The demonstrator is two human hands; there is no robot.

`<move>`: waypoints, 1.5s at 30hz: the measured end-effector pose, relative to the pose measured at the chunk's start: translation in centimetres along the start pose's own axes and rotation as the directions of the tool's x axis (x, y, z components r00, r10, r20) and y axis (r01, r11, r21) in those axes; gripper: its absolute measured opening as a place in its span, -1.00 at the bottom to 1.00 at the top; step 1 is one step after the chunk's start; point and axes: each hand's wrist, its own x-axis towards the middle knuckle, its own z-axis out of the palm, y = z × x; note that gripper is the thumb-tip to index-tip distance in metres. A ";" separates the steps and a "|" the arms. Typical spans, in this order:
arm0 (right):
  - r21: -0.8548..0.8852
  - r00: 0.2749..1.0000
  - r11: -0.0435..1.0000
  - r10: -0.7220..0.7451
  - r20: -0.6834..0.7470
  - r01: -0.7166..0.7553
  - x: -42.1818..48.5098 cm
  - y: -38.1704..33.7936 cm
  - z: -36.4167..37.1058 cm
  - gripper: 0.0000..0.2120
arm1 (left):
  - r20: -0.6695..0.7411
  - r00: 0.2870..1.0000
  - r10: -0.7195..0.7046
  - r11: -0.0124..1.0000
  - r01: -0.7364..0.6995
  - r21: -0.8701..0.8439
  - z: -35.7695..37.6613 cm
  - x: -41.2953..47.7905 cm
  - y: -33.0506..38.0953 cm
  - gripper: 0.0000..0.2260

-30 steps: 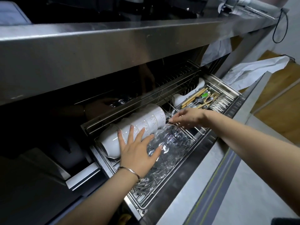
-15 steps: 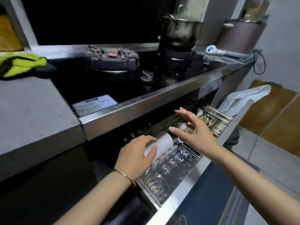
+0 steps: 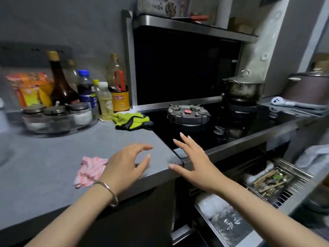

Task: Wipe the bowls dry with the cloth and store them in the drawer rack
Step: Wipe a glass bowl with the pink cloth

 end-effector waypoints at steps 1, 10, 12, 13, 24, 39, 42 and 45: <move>0.003 1.000 1.000 -0.017 0.014 0.017 0.4 -0.7 0.5 -0.30 | 0.005 1.000 -0.027 0.999 0.026 0.026 -0.8 -0.3 -1.0 -0.65; 0.080 0.976 0.993 -0.101 0.192 0.087 5.7 -8.7 5.7 -0.40 | -0.020 0.919 -0.395 0.900 0.391 0.191 -7.1 -4.2 -9.7 -0.63; 0.139 0.972 0.989 -0.083 0.218 0.054 7.2 -9.8 7.3 -0.46 | 0.008 0.889 -0.458 0.867 0.446 0.222 -7.4 -4.5 -10.6 -0.55; 0.177 0.969 0.984 -0.063 0.239 0.021 8.1 -10.4 8.1 -0.49 | 0.026 0.877 -0.479 0.856 0.461 0.233 -7.5 -4.6 -10.9 -0.50; 0.407 0.905 0.896 -0.017 0.426 -0.175 11.6 -11.0 9.9 -0.84 | 0.243 0.738 -0.629 0.664 0.673 -0.326 -7.7 -3.3 -10.2 -0.77; 0.632 0.791 0.755 -0.276 0.546 -0.173 12.2 -14.9 6.4 -0.63 | -0.135 0.886 -0.443 0.741 0.278 -0.611 -14.7 -4.6 -8.2 -0.82; 0.731 0.762 0.638 -0.340 0.551 -0.244 12.3 -18.0 6.7 -0.59 | -0.156 0.898 -0.412 0.768 0.250 -0.589 -16.9 -5.7 -9.0 -0.81; 0.742 0.788 0.632 -0.332 0.519 -0.223 12.5 -21.5 8.0 -0.66 | -0.202 0.893 -0.403 0.778 0.218 -0.589 -19.2 -6.7 -10.3 -0.80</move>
